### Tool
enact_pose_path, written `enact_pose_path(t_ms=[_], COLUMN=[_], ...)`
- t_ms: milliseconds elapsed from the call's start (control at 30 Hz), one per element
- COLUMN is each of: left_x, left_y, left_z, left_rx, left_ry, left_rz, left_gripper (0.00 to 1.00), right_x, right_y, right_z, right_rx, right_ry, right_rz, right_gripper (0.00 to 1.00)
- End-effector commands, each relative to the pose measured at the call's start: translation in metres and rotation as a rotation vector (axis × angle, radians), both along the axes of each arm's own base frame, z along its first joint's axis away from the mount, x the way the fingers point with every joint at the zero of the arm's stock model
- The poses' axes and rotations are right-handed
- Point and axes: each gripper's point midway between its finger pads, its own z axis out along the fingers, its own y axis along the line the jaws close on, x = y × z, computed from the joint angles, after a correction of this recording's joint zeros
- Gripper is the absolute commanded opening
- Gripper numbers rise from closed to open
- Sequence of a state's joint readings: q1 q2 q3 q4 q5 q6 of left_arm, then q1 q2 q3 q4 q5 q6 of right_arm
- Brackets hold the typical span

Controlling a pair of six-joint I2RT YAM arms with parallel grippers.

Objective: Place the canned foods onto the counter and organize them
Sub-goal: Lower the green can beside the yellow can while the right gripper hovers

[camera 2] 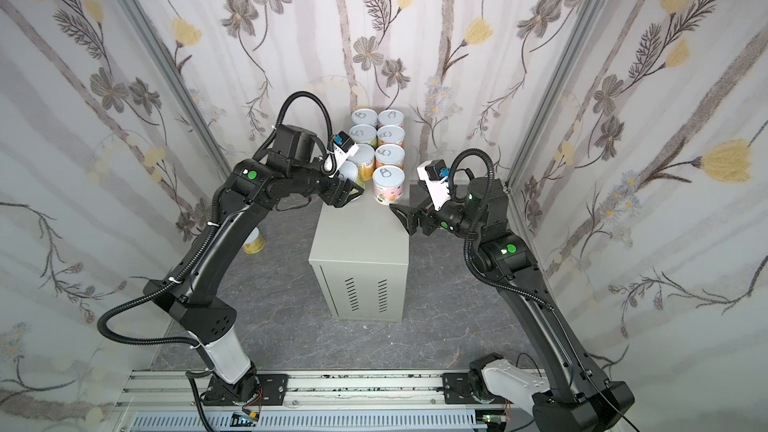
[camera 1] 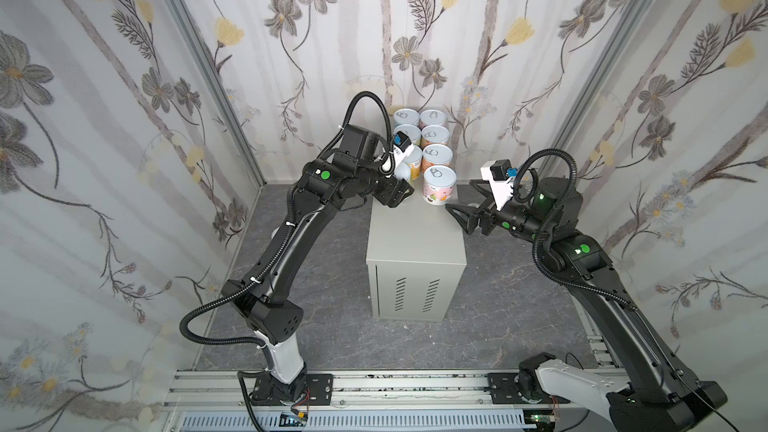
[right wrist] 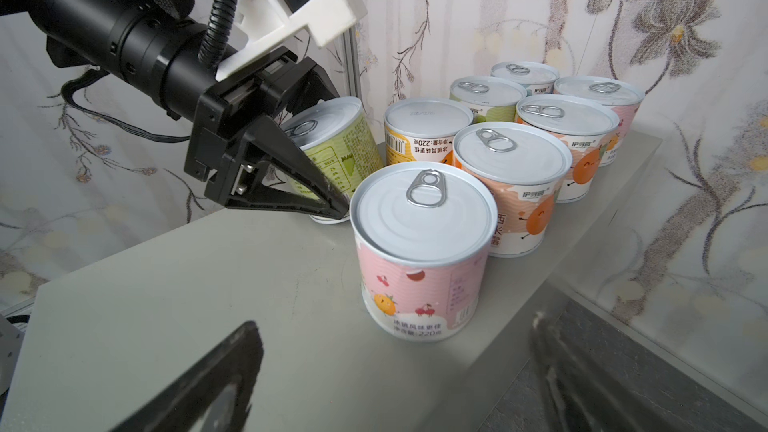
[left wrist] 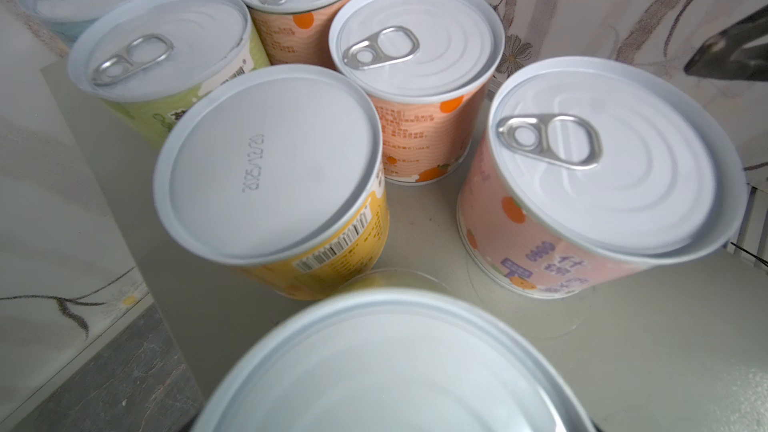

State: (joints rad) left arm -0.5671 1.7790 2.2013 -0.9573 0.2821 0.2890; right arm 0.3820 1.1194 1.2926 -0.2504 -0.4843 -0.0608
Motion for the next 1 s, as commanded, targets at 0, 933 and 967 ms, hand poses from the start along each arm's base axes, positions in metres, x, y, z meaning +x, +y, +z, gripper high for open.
enact_pose_path(t_ms=[0,933,967], left_x=[0.001,-0.017,-0.020], left_y=[0.006,0.016,0.018], left_z=[-0.015,0.002,0.003], left_rx=[0.058,0.034,0.034], left_ry=[0.027,-0.095,-0.106], left_rz=[0.015,-0.012,-0.011], left_gripper=[0.69,0.90,0.90], right_x=[-0.001,-0.001,-0.001], right_y=[0.003,0.006,0.006], right_z=[0.007,0.004,0.004], right_rx=[0.012,0.024,0.025], right_ry=[-0.038,-0.034,-0.035], right_rz=[0.017,0.037,0.038], right_gripper=[1.00,1.00,1.00])
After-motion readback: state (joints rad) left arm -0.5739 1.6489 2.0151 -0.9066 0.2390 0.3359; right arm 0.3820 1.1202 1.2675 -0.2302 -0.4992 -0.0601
